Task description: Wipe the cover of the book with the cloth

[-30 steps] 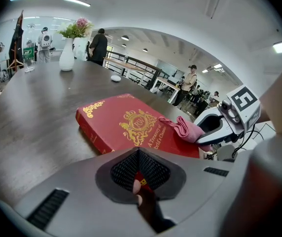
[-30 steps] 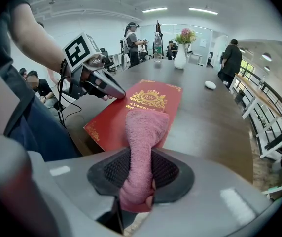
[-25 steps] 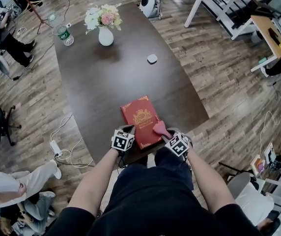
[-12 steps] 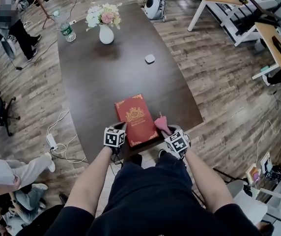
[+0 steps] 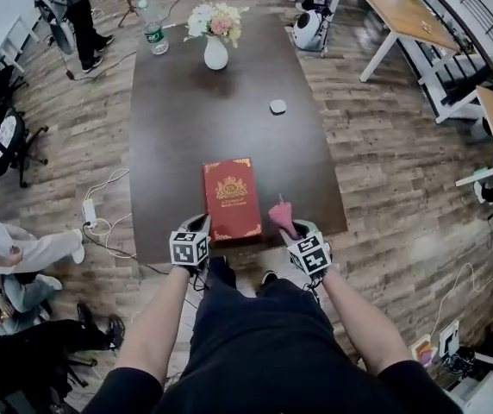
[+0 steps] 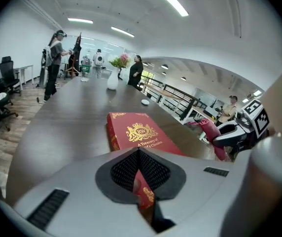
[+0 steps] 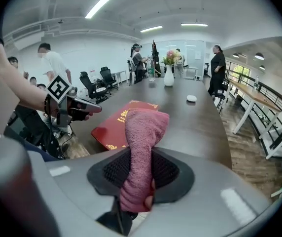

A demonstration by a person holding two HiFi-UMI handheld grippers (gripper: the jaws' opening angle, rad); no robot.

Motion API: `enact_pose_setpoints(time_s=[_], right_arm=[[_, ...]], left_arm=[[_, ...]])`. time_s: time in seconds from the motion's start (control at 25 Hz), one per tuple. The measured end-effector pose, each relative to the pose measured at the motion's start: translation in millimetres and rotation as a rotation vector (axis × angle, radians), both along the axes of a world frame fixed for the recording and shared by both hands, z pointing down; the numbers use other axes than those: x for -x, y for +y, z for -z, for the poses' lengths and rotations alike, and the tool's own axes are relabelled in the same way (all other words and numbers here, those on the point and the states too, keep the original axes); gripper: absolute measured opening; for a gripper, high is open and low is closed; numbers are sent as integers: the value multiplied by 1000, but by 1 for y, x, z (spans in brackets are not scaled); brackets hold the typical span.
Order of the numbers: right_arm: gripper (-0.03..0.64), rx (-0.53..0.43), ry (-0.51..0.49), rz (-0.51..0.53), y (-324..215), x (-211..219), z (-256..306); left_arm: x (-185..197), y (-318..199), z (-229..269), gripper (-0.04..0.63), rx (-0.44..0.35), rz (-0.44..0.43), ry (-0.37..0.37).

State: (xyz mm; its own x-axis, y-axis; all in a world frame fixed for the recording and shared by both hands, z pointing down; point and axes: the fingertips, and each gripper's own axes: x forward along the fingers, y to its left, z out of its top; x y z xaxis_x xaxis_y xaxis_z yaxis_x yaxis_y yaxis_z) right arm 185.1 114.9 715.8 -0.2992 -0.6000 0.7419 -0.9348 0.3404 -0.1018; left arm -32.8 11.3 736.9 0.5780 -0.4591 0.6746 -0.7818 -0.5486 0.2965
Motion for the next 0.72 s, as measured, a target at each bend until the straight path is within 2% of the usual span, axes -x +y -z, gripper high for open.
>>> enact_pose_setpoints(time_s=[0.12,0.28,0.56,0.72], right_arm=[[118,-46,-17,20,5,-1,14],[118,-112,-26,42,14,-2,35],[117,-237,-96,72,41,4,95],[117,-291,-86,79,51,10,127]], left_arm=[[13,23,20,-5,-45,90,22],[26,63,48,-5,-107,158,27],[38,130,114,-5,-217,212,46],[45,151,165,-5,-295,244,97]])
